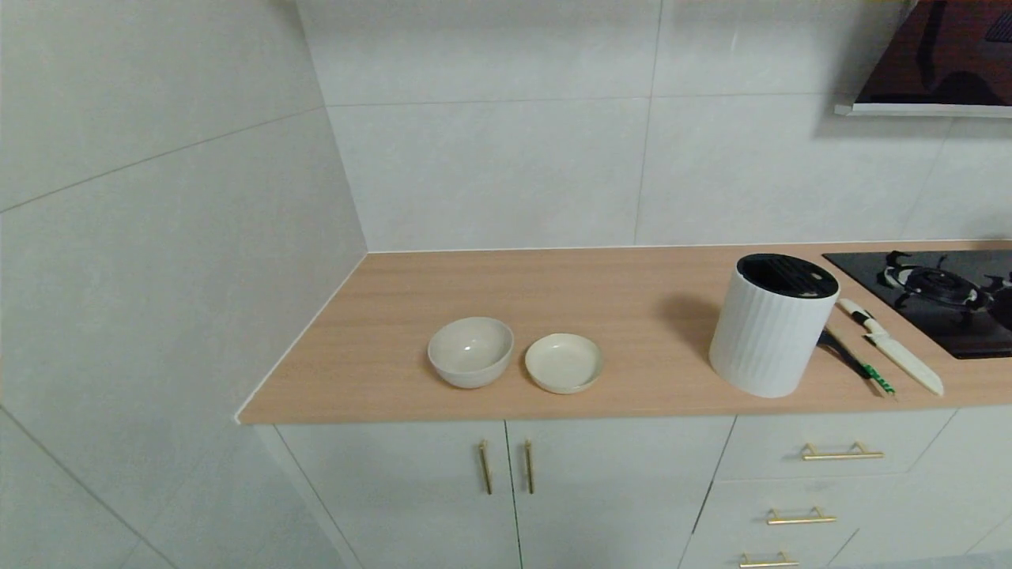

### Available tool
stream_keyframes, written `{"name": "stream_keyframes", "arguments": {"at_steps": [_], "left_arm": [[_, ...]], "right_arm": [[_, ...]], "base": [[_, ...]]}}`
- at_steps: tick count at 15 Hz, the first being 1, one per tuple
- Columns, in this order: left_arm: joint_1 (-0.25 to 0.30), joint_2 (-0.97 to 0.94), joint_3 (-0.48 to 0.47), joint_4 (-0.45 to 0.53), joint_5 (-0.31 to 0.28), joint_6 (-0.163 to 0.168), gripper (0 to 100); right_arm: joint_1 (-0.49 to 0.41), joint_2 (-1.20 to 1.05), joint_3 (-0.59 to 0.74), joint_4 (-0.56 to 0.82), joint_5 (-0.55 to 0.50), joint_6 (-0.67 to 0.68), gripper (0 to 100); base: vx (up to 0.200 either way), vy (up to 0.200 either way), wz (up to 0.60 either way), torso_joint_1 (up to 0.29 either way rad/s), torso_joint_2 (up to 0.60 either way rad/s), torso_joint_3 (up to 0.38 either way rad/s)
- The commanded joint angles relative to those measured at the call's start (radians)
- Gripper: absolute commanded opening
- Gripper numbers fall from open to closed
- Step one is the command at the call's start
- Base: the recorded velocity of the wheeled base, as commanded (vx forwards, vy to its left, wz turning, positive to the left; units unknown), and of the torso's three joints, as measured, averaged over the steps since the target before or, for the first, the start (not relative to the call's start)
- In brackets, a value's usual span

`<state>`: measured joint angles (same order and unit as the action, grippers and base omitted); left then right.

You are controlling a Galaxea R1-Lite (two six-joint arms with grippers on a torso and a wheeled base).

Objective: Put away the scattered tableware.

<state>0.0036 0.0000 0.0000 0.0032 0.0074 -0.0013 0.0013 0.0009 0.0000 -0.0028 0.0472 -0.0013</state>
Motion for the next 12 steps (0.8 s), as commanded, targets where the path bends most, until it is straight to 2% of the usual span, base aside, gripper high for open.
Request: {"name": "stream_keyframes", "arguments": {"at_steps": [1,2,12], "left_arm": [[0.001,0.000,0.000,0.000,0.000,-0.002,100],[0.001,0.000,0.000,0.000,0.000,0.000,100],[0.001,0.000,0.000,0.000,0.000,0.000,100]], "right_arm": [[0.000,0.001,0.000,0.000,0.000,0.000,100],[0.000,0.001,0.000,0.000,0.000,0.000,100],[0.000,0.001,0.000,0.000,0.000,0.001,100]], "base": [[0.000,0.200,0.00,0.002,0.00,0.007],[0.000,0.200,0.00,0.002,0.01,0.002],[0.000,0.000,0.00,0.000,0.00,0.000]]}}
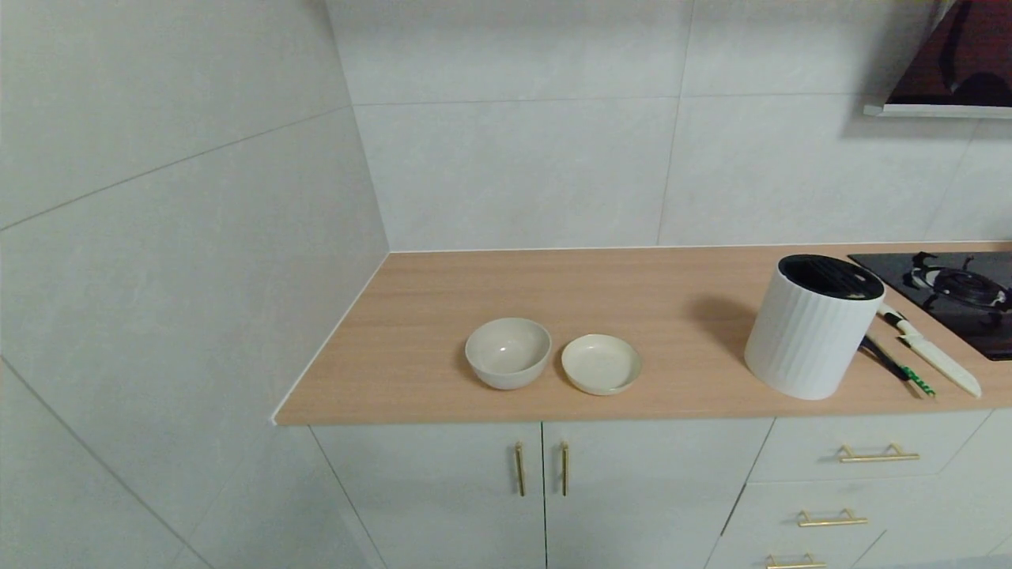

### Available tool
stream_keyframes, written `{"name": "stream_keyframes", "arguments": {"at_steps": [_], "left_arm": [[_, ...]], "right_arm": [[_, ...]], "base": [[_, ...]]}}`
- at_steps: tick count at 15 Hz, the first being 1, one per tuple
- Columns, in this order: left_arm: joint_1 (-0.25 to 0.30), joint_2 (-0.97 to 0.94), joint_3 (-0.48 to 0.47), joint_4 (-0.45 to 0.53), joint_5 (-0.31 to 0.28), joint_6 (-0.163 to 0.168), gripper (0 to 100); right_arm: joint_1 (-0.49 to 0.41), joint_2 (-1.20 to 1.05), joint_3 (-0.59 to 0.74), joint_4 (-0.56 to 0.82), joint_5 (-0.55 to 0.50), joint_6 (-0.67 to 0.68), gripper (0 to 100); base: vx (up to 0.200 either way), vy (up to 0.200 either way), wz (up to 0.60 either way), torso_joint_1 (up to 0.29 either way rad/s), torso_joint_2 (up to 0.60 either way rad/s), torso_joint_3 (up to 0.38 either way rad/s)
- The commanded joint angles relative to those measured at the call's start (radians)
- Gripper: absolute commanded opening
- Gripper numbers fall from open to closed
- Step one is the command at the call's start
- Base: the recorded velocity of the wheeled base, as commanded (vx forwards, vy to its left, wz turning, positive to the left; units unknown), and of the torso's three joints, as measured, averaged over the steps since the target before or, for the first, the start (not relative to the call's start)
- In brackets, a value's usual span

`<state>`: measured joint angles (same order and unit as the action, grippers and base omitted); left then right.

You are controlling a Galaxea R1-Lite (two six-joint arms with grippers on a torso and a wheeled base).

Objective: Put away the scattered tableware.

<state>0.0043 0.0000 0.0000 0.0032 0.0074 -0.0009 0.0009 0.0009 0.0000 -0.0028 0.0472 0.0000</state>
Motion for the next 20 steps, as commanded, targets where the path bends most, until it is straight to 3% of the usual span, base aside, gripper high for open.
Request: {"name": "stream_keyframes", "arguments": {"at_steps": [1,7,20], "left_arm": [[0.000,0.000,0.000,0.000,0.000,-0.001,100],[0.000,0.000,0.000,0.000,0.000,0.001,100],[0.000,0.000,0.000,0.000,0.000,0.001,100]], "right_arm": [[0.001,-0.001,0.000,0.000,0.000,0.000,100],[0.001,0.001,0.000,0.000,0.000,0.000,100],[0.001,0.001,0.000,0.000,0.000,0.000,100]], "base": [[0.000,0.000,0.00,0.000,0.00,0.000],[0.000,0.000,0.00,-0.042,0.10,0.049],[0.000,0.000,0.00,-0.213,0.48,0.258]]}}
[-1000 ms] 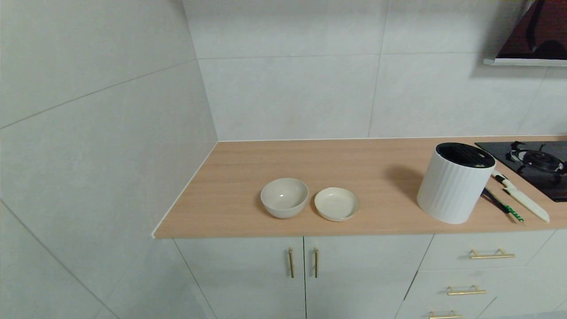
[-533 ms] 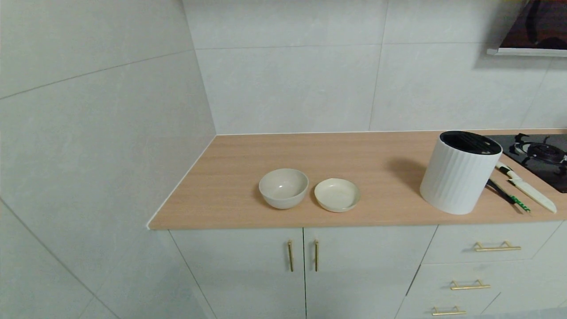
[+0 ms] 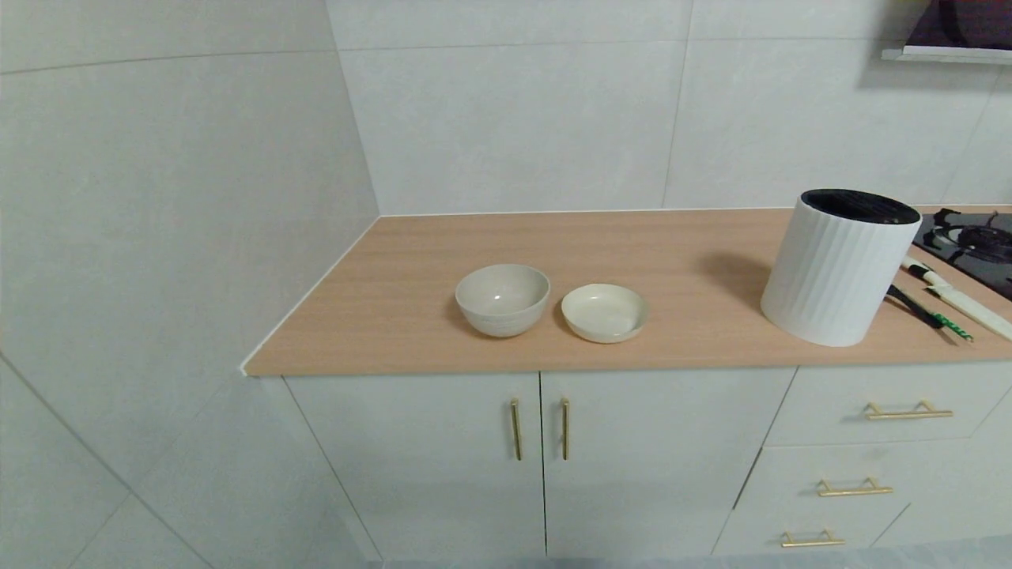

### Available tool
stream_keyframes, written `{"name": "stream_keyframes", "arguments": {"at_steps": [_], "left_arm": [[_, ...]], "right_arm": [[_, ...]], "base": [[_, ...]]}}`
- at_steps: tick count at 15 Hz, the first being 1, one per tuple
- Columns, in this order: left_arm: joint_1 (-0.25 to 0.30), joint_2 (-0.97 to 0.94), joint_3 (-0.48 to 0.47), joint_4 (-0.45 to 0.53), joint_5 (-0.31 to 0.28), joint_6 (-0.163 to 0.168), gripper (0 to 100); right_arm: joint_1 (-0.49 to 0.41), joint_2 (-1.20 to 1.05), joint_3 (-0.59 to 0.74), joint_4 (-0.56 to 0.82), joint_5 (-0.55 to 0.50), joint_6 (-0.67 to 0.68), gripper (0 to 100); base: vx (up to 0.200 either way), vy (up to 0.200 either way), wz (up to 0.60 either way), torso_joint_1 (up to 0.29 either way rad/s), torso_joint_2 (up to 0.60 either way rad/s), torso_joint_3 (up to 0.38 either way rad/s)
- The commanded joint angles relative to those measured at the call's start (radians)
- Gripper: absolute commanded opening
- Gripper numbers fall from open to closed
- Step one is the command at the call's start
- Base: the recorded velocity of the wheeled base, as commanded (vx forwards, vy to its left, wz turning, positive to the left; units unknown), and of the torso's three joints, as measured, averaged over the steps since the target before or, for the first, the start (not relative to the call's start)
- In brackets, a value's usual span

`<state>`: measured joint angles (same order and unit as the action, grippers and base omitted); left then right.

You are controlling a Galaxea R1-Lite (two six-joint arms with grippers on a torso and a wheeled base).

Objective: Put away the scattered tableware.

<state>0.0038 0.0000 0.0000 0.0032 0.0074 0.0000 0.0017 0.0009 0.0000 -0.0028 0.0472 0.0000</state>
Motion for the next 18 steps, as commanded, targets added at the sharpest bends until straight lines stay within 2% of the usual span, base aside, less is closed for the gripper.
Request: {"name": "stream_keyframes", "arguments": {"at_steps": [1,10,18], "left_arm": [[0.001,0.000,0.000,0.000,0.000,0.000,100],[0.001,0.000,0.000,0.000,0.000,0.000,100],[0.001,0.000,0.000,0.000,0.000,0.000,100]], "right_arm": [[0.000,0.001,0.000,0.000,0.000,0.000,100],[0.000,0.001,0.000,0.000,0.000,0.000,100],[0.000,0.001,0.000,0.000,0.000,0.000,100]], "base": [[0.000,0.000,0.00,-0.222,0.52,0.276],[0.000,0.000,0.00,-0.212,0.50,0.293],[0.000,0.000,0.00,-0.158,0.47,0.301]]}}
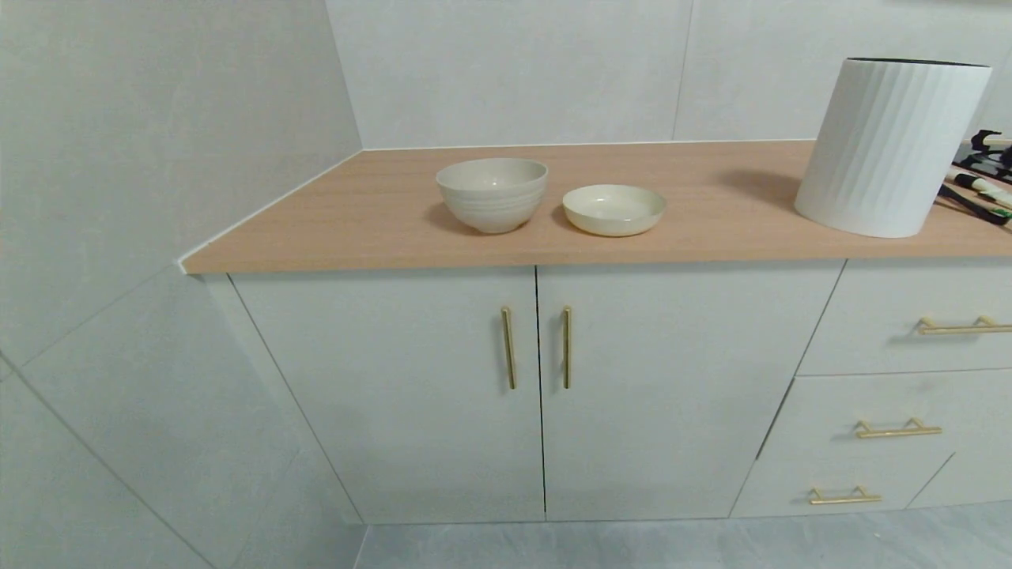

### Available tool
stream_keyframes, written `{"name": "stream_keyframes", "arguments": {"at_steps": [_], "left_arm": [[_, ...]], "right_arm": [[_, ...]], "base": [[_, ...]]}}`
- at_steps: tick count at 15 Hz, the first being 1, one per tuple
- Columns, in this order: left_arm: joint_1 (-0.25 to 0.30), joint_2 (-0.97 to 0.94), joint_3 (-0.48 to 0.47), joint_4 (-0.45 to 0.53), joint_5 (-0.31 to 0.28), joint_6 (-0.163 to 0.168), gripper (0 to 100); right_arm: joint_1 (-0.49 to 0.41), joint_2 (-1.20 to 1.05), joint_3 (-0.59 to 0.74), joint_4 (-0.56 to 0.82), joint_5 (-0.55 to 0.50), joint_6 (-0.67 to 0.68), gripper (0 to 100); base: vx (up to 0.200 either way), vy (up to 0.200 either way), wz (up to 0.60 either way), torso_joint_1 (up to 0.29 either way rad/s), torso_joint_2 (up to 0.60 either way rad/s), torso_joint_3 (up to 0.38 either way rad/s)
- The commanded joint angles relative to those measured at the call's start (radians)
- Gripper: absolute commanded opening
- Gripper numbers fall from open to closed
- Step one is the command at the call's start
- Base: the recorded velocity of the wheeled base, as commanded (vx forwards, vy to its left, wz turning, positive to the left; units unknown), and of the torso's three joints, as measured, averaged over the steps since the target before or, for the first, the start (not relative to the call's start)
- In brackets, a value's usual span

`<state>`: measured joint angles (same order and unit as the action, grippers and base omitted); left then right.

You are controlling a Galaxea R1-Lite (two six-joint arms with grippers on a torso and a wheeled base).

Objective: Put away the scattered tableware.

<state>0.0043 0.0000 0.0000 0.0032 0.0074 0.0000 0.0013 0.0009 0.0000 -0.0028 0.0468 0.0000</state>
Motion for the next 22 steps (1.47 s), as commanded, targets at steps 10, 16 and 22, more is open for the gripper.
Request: {"name": "stream_keyframes", "arguments": {"at_steps": [10,16,22], "left_arm": [[0.000,0.000,0.000,0.000,0.000,0.000,100],[0.000,0.000,0.000,0.000,0.000,0.000,100],[-0.001,0.000,0.000,0.000,0.000,0.005,100]], "right_arm": [[0.000,0.001,0.000,0.000,-0.002,0.000,100],[0.000,0.001,0.000,0.000,-0.002,-0.005,100],[0.000,0.001,0.000,0.000,-0.002,-0.006,100]], "base": [[0.000,0.000,0.00,-0.051,0.22,0.161],[0.067,0.000,0.00,0.001,0.00,0.002],[0.000,0.000,0.00,0.000,0.00,0.000]]}}
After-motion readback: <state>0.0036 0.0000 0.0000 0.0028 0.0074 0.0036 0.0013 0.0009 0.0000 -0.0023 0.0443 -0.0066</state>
